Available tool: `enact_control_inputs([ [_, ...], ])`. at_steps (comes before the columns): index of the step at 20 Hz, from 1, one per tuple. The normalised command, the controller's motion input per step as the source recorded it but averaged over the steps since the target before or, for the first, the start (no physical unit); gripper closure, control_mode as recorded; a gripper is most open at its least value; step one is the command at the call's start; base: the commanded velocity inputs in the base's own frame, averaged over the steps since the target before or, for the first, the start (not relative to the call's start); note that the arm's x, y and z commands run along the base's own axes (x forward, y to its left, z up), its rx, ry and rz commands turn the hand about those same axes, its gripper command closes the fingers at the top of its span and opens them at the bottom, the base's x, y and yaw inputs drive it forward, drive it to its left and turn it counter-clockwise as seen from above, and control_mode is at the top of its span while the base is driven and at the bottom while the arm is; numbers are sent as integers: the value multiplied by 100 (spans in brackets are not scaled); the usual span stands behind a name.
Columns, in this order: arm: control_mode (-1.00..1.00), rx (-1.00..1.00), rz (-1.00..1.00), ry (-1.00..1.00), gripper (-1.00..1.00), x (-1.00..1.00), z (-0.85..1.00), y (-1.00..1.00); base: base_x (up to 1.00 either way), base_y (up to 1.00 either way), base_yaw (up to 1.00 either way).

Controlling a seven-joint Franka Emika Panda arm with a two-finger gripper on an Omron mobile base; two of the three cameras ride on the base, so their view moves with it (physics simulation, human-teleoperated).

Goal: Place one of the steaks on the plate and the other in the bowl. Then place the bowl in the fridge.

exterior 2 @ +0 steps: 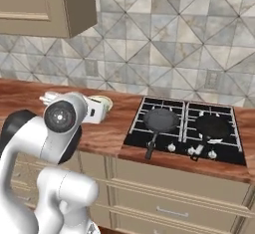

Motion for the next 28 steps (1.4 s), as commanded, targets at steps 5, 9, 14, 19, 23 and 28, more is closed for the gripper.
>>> enact_control_inputs([
  [5,100,0,0,0,-100,0,0,0,68,72,-1],
  [9,100,0,0,0,-100,0,0,0,99,-21,7],
  [14,100,0,0,0,-100,0,0,0,97,-43,-8],
  [19,100,0,0,0,-100,0,0,0,78,-11,-32],
  [23,-100,0,0,15,-100,21,-6,-3,42,-1,-8],
  [28,-100,8,15,57,-100,62,-10,-34,0,0,0],
])
